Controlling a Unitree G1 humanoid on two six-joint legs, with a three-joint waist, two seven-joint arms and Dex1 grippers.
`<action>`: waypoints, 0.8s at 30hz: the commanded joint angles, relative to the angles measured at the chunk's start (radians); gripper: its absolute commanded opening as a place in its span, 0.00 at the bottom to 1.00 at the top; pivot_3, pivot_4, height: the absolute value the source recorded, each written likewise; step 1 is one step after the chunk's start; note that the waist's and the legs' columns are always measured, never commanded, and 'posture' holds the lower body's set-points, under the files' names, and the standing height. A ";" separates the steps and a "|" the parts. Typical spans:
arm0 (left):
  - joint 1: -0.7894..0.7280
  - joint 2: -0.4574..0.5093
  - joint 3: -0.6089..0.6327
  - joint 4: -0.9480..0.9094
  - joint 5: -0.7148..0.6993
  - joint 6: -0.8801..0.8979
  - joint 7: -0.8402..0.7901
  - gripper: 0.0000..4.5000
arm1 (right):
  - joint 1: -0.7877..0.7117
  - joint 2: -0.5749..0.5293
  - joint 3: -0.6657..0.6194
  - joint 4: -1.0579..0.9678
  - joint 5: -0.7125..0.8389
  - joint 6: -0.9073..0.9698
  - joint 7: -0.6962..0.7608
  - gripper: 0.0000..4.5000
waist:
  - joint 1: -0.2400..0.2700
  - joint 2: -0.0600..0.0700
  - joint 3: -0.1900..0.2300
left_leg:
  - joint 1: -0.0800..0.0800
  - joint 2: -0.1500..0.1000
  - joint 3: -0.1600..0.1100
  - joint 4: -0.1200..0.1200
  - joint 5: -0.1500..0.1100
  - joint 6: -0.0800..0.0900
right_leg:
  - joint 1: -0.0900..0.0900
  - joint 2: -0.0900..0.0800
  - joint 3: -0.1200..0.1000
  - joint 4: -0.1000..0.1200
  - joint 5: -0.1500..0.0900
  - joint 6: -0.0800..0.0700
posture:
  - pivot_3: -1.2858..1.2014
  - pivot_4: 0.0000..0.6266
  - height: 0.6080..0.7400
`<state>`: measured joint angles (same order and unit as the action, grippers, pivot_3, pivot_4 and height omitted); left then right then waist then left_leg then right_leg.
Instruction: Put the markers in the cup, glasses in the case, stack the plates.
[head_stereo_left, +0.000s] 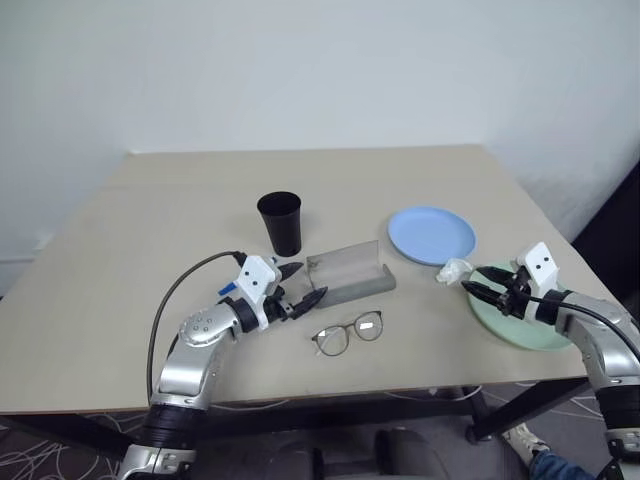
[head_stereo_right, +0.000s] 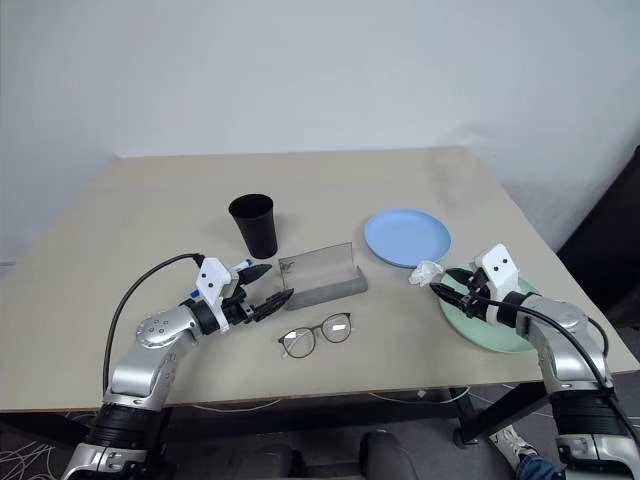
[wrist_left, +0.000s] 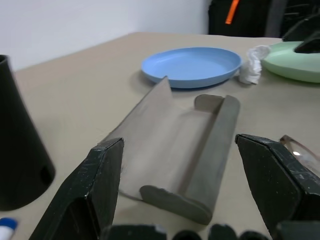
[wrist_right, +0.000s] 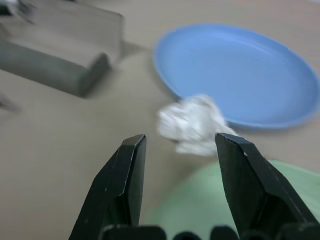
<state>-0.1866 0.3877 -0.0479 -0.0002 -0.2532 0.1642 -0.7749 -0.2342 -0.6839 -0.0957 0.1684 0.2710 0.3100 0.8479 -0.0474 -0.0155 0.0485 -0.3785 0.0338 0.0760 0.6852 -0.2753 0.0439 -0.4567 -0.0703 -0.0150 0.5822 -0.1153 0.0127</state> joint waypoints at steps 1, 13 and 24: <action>-0.032 -0.003 -0.014 -0.021 -0.008 -0.008 -0.016 0.84 | -0.033 -0.035 -0.022 -0.037 -0.004 0.048 -0.015 0.53 | 0.000 0.000 0.000 | 0.000 0.000 0.000 0.000 0.000 0.000 | 0.000 0.000 0.000 0.000 0.000 0.000 | 0.52 0.00 0.94; -0.080 -0.015 -0.085 0.006 -0.008 -0.004 -0.090 0.84 | -0.167 -0.072 0.010 -0.132 0.046 0.483 -0.051 0.53 | 0.000 0.000 0.000 | 0.000 0.000 -0.002 0.001 0.000 0.000 | 0.000 0.001 0.000 0.000 0.000 0.000 | 0.52 0.00 0.94; -0.077 -0.033 -0.097 0.021 -0.001 -0.021 -0.090 0.84 | -0.198 -0.088 0.172 -0.189 -0.020 0.636 -0.080 0.53 | 0.000 0.000 0.000 | -0.001 0.000 -0.001 0.000 0.000 0.001 | 0.000 0.000 0.000 -0.001 0.000 0.000 | 0.52 0.00 0.94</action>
<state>-0.2461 0.3564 -0.1436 0.0377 -0.2510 0.1633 -0.8611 -0.3977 -0.7634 0.0828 0.0229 0.2691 0.9217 0.7869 -0.0477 -0.0157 0.0487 -0.3795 0.0337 0.0744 0.6854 -0.2753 0.0448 -0.4569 -0.0701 -0.0151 0.5811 -0.1153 0.0128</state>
